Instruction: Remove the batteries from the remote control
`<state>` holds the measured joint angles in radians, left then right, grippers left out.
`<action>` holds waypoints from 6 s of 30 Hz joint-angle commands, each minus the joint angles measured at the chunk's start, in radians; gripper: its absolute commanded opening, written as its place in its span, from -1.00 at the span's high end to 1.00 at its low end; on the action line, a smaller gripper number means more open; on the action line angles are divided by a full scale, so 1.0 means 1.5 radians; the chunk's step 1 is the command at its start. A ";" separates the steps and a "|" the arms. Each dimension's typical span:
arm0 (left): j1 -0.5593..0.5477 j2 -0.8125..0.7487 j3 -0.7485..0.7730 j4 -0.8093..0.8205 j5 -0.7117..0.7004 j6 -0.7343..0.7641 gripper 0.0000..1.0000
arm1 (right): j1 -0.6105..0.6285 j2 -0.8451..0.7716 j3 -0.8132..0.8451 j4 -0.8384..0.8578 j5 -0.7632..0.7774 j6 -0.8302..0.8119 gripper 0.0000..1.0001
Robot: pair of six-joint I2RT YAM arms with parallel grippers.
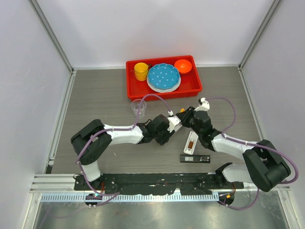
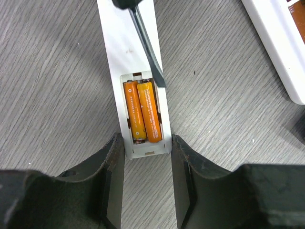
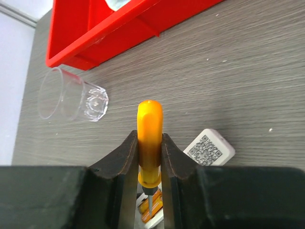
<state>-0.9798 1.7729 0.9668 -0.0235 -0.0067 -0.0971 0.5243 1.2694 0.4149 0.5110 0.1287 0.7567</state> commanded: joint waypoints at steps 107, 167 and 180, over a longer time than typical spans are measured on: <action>0.002 -0.009 0.006 0.019 0.011 -0.003 1.00 | 0.093 0.062 -0.045 0.146 -0.018 0.158 0.98; 0.111 -0.129 -0.112 0.157 0.193 -0.110 -0.61 | 0.053 -0.047 0.005 0.010 0.079 -0.005 0.98; 0.003 -0.053 -0.035 0.093 0.030 -0.058 -0.64 | 0.049 -0.010 0.029 0.008 0.088 -0.005 0.98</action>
<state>-0.9455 1.6581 0.8528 0.1364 0.1143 -0.2256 0.6044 1.2449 0.4229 0.4747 0.2329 0.7612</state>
